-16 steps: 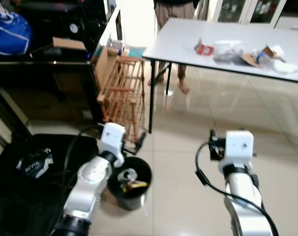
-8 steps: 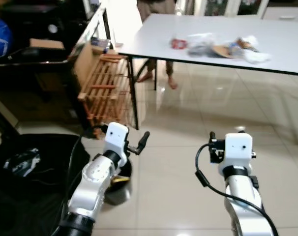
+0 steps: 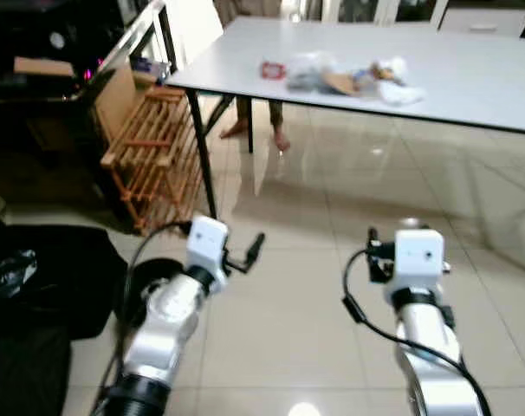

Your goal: Picking trash to rubbish bin

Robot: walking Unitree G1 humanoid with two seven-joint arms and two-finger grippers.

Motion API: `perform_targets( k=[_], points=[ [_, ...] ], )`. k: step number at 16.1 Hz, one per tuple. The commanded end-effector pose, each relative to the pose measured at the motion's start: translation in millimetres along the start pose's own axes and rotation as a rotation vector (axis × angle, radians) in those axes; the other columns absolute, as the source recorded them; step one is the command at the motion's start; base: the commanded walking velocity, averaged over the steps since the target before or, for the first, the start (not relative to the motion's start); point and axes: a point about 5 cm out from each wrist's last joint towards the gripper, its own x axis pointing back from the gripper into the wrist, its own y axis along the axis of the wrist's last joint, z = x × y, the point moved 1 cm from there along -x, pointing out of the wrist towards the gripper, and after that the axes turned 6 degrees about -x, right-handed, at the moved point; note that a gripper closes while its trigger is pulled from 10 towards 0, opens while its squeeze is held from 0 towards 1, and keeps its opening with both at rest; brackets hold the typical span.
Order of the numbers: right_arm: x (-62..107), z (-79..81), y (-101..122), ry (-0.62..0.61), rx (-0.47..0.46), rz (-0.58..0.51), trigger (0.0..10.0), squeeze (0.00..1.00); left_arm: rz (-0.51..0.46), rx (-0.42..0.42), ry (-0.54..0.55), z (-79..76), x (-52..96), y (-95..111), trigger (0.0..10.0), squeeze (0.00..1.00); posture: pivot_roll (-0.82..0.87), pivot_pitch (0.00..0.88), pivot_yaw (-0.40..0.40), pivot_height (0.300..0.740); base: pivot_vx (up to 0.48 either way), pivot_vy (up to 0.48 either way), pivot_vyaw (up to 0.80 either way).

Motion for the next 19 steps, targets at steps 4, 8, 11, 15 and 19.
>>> perform_targets(
  k=[4,8,11,15,19],
  points=[
    [0.7,-0.3,1.7,-0.008,-0.006,-0.002,10.0,0.0,0.001,-0.021,-0.006,1.0,-1.2,0.5,10.0,0.0,-0.08,0.064,0.044,0.74,0.0,-0.461,0.0],
    [0.5,-0.3,1.6,-0.007,-0.001,-0.003,10.0,0.0,0.008,-0.023,-0.006,-0.2,-2.4,-0.9,10.0,0.0,-0.09,0.066,0.043,0.74,0.0,-0.457,0.0],
    [0.9,-0.3,1.2,-0.009,0.001,-0.003,10.0,0.0,0.001,-0.011,-0.009,-0.9,-2.8,-1.1,10.0,0.0,-0.09,0.065,0.043,0.74,0.0,-0.143,0.0],
    [0.8,-0.4,0.8,-0.012,0.003,-0.001,10.0,0.0,-0.021,-0.015,-0.018,-0.9,-3.5,2.4,10.0,0.0,-0.09,0.067,0.046,0.74,0.0,0.0,0.0],
    [0.6,-0.1,0.7,-0.009,-0.003,-0.003,10.0,0.0,-0.02,-0.013,-0.02,-1.0,-4.3,2.5,10.0,0.0,-0.09,0.064,0.049,0.74,0.35,0.0,0.0]
  ],
)
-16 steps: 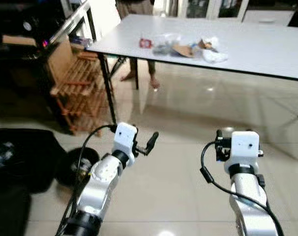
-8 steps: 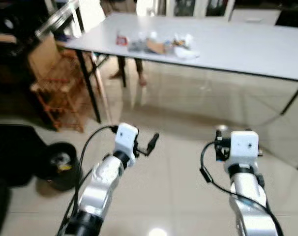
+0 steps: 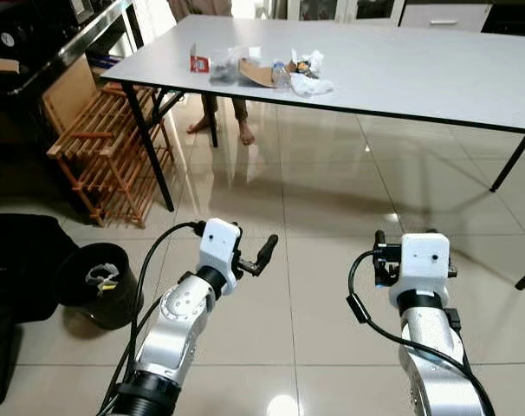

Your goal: Picking trash to rubbish bin

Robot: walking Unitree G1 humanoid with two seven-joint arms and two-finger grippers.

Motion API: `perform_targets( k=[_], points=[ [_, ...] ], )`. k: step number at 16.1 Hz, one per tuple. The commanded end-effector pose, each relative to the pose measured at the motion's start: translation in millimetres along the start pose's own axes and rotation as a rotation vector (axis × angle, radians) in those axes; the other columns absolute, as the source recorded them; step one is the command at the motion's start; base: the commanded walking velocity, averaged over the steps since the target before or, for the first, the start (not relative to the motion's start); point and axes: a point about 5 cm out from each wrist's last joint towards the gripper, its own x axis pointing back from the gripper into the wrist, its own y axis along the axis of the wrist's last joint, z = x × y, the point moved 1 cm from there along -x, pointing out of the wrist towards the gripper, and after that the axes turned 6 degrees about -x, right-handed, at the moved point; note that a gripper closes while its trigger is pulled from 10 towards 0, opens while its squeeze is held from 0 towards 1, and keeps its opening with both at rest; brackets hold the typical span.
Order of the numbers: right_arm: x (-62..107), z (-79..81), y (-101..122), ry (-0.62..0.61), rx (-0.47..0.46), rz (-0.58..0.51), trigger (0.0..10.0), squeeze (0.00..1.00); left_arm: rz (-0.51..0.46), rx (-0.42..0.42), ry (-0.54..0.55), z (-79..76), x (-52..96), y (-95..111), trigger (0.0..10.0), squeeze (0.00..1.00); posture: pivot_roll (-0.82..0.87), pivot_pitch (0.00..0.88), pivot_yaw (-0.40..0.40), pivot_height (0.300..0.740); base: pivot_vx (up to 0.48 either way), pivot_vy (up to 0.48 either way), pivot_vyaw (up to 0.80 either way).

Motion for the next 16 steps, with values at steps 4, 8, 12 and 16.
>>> perform_targets(
  k=[4,8,12,16],
  points=[
    [0.0,0.9,1.7,0.001,-0.004,-0.006,10.0,0.0,-0.01,-0.006,-0.001,2.8,-1.7,2.9,10.0,0.0,-0.09,0.062,0.049,0.74,0.383,0.0,0.0],
    [0.1,1.7,1.7,0.008,-0.003,-0.006,10.0,0.0,-0.008,-0.004,-0.001,3.1,-1.9,2.6,10.0,0.0,-0.09,0.064,0.047,0.74,0.383,0.0,0.0],
    [0.7,2.5,2.3,0.013,0.0,-0.01,10.0,0.0,-0.007,-0.006,-0.006,2.4,-2.2,2.2,10.0,0.0,-0.1,0.065,0.05,0.74,0.383,0.0,0.0],
    [1.2,3.2,2.4,0.013,-0.002,-0.012,10.0,0.0,-0.007,-0.007,-0.011,1.9,-2.4,1.9,10.0,0.0,-0.1,0.065,0.054,0.74,0.386,0.0,0.0]
  ],
)
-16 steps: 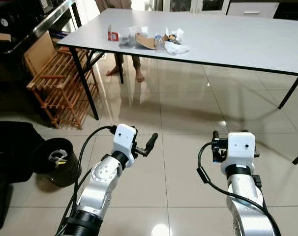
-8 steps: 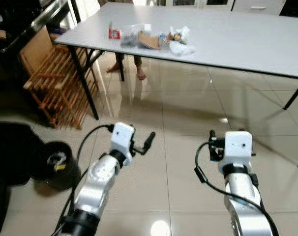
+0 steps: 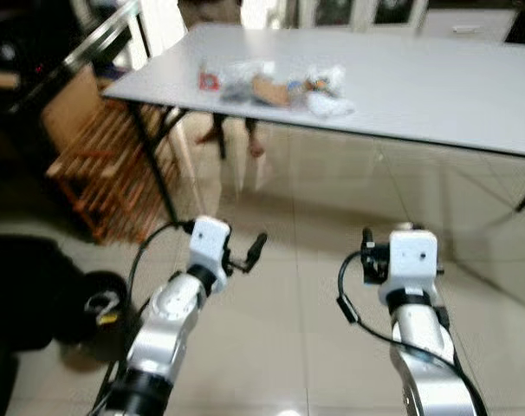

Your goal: Picking trash to rubbish bin

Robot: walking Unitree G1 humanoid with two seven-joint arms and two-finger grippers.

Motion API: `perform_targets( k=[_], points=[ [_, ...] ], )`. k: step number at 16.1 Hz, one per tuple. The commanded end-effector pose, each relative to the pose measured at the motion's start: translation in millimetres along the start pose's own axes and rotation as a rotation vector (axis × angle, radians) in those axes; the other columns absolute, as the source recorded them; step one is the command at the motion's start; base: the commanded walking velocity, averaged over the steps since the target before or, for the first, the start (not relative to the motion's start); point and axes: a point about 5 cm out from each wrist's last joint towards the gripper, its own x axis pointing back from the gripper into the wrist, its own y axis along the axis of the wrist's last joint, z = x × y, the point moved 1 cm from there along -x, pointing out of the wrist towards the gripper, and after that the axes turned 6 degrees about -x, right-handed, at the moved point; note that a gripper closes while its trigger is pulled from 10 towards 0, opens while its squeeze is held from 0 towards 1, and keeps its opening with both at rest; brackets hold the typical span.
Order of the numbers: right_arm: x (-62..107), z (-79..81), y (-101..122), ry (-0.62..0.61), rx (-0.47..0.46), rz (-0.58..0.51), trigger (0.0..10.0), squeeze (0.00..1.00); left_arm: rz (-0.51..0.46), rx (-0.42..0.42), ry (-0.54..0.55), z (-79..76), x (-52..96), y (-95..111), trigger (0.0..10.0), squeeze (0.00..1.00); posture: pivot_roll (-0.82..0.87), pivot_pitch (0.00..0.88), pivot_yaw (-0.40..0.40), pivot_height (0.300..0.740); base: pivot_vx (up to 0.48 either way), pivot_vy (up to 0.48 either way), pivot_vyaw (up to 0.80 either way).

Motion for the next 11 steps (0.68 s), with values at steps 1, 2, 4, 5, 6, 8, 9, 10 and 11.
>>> perform_targets(
  k=[1,2,4,5,6,8,9,10,11],
  points=[
    [1.1,-5.6,-0.8,-0.02,0.008,0.002,10.0,0.0,-0.005,-0.008,-0.024,-6.1,-2.0,1.9,10.0,0.0,-0.1,0.065,0.054,0.74,0.386,0.0,0.0],
    [1.1,-5.8,-1.0,-0.019,0.008,0.003,10.0,0.0,-0.005,-0.009,-0.025,-6.5,-2.2,1.8,10.0,0.0,-0.1,0.065,0.054,0.74,0.382,0.0,0.0],
    [1.0,-5.7,-1.3,-0.018,0.007,0.004,10.0,0.0,-0.004,-0.011,-0.026,-6.7,-2.2,1.7,10.0,0.0,-0.1,0.065,0.054,0.74,0.384,0.0,0.0],
    [0.7,-5.4,-1.3,-0.017,0.007,0.004,10.0,0.0,-0.003,-0.012,-0.027,-6.7,-2.2,1.5,10.0,0.0,-0.1,0.065,0.054,0.74,0.386,0.0,0.0],
    [0.5,-5.1,-1.3,-0.016,0.006,0.004,10.0,0.0,-0.003,-0.012,-0.028,-6.7,-2.2,1.5,10.0,0.0,-0.1,0.065,0.054,0.74,0.382,0.0,0.0],
    [0.7,-4.1,-1.1,-0.013,0.006,0.003,10.0,0.0,-0.003,-0.012,-0.029,-6.9,-1.9,1.2,10.0,0.0,-0.1,0.066,0.053,0.74,0.437,0.0,0.0],
    [0.8,-3.7,-1.1,-0.011,0.006,0.003,10.0,0.0,-0.002,-0.013,-0.031,-7.3,-2.0,1.0,10.0,0.0,-0.1,0.066,0.053,0.74,0.48,0.0,0.0],
    [1.0,-3.6,-1.2,-0.01,0.005,0.003,10.0,0.0,-0.002,-0.014,-0.032,-7.7,-1.8,0.8,10.0,0.0,-0.1,0.068,0.054,0.74,0.48,0.0,0.0],
    [1.3,-3.7,-1.4,-0.01,0.005,0.004,10.0,0.0,0.0,-0.014,-0.034,-8.2,-1.7,0.4,10.0,0.0,-0.1,0.068,0.054,0.74,0.48,0.0,0.0]
  ],
)
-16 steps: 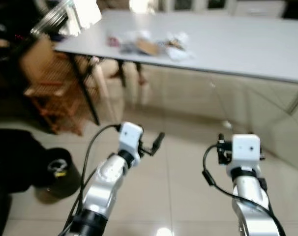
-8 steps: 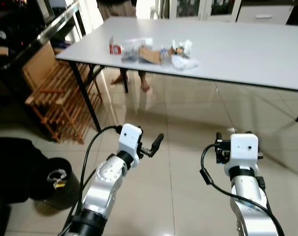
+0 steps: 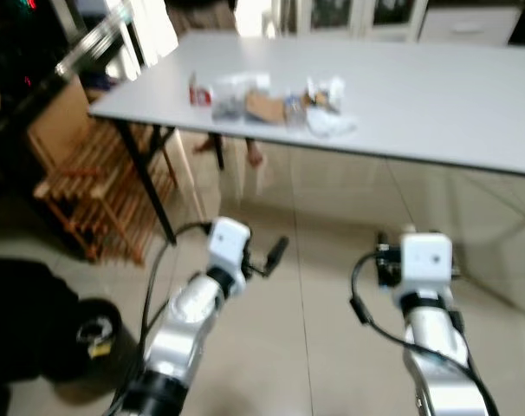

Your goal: Picking trash to rubbish bin

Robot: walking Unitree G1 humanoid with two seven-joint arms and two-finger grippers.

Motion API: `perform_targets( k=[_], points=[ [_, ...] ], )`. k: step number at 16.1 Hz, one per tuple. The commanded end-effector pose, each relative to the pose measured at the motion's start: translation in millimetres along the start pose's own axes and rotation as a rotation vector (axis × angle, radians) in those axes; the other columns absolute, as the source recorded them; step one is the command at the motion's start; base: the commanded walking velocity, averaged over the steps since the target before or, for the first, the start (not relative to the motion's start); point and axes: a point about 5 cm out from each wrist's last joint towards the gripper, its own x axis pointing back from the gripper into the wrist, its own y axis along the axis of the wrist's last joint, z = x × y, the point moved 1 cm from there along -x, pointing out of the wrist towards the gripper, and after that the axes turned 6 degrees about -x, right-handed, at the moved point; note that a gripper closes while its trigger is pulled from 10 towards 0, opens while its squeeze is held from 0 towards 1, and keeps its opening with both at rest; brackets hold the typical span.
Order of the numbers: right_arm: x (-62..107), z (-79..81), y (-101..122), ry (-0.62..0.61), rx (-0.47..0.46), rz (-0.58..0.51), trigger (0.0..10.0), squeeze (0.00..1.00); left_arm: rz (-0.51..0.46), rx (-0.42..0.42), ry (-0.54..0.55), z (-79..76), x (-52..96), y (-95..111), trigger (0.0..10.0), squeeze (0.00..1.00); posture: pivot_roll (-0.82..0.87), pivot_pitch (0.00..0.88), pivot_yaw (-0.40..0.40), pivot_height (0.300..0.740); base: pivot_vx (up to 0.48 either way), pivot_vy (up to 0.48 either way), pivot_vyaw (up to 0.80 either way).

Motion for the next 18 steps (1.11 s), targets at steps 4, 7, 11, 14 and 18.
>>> perform_targets(
  k=[4,7,11,14,18],
  points=[
    [1.0,7.4,3.4,0.019,-0.017,-0.01,10.0,0.0,0.014,-0.025,0.021,9.3,4.2,-2.1,10.0,0.0,-0.1,0.071,0.053,0.74,0.48,0.0,0.0],
    [1.3,7.4,3.5,0.021,-0.016,-0.01,10.0,0.0,0.018,-0.028,0.016,8.1,4.2,-2.6,10.0,0.0,-0.1,0.072,0.052,0.74,0.48,0.0,0.0],
    [1.4,7.6,3.5,0.021,-0.015,-0.01,10.0,0.0,0.02,-0.031,0.012,7.0,4.3,-3.0,10.0,0.0,-0.1,0.073,0.053,0.74,0.48,0.0,0.0],
    [1.1,8.2,3.4,0.021,-0.016,-0.01,10.0,0.0,0.022,-0.037,0.008,6.7,4.0,-3.3,10.0,0.0,-0.1,0.073,0.053,0.74,0.471,0.0,0.0],
    [0.5,9.0,3.1,0.023,-0.016,-0.008,10.0,0.0,0.03,-0.044,0.009,6.6,4.4,-4.6,10.0,0.0,-0.09,0.074,0.053,0.74,0.417,-0.128,0.0]
  ],
)
